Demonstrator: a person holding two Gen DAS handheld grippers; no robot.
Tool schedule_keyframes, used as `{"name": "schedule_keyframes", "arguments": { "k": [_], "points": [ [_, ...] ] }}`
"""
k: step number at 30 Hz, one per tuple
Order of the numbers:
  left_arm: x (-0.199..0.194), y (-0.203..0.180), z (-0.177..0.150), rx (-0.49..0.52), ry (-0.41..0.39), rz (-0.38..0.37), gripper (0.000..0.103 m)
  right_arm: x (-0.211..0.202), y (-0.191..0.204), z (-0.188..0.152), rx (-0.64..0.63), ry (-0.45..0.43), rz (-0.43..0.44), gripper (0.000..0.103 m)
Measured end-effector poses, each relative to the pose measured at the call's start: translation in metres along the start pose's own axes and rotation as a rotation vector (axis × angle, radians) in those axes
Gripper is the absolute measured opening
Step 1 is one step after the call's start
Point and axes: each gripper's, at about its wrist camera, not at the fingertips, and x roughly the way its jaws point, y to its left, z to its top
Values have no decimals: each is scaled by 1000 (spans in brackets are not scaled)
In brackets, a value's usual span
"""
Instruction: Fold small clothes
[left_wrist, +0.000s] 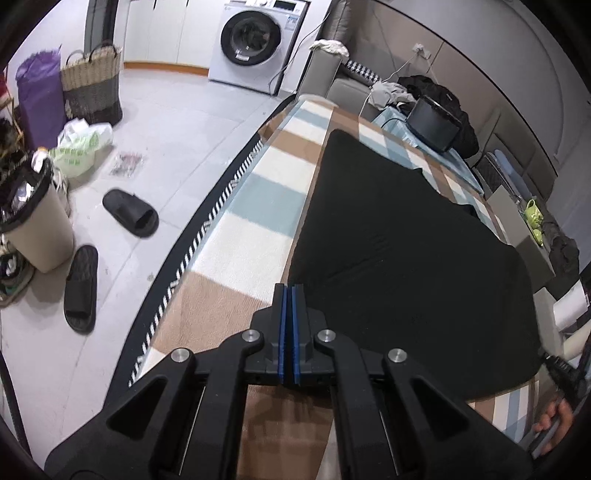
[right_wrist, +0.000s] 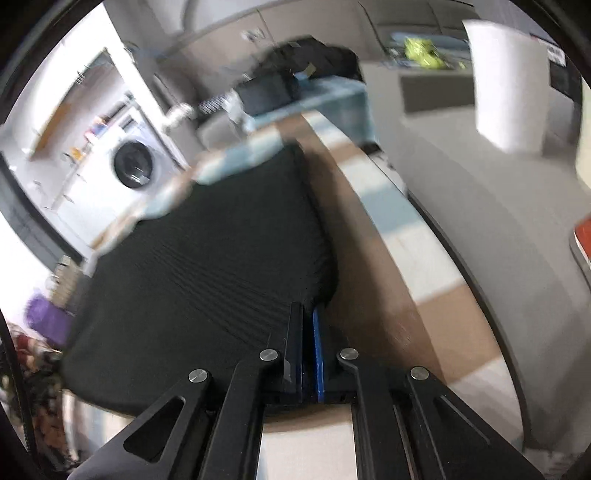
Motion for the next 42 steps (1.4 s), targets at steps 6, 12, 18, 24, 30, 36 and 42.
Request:
{"name": "schedule_keyframes", "arguments": {
  "k": [6,12,18,24,30,36,42],
  "points": [
    [-4,4,-5,-36,32,17,18,-12,14,4,-9,-40,16,37],
    [-20,4,-19,-85,10,-13,42,-19,51,-4,-65,-50,179,41],
    [-9,-15,-36,33,72,116,43,8,70,-22,-157,72,120,41],
    [-23,2,-47,-78,97,44,43,2,72,-25,-134,72,162,48],
    [-25,13,-62,-239,138,-174,47,5,88,-27,-140,89,233,49],
    [-2,-4,-56,-259,99,-154,47,10,103,-30,-163,100,275,54],
    [24,-30,-39,-243,41,-89,29,9,109,-33,-168,85,289,54]
  ]
}}
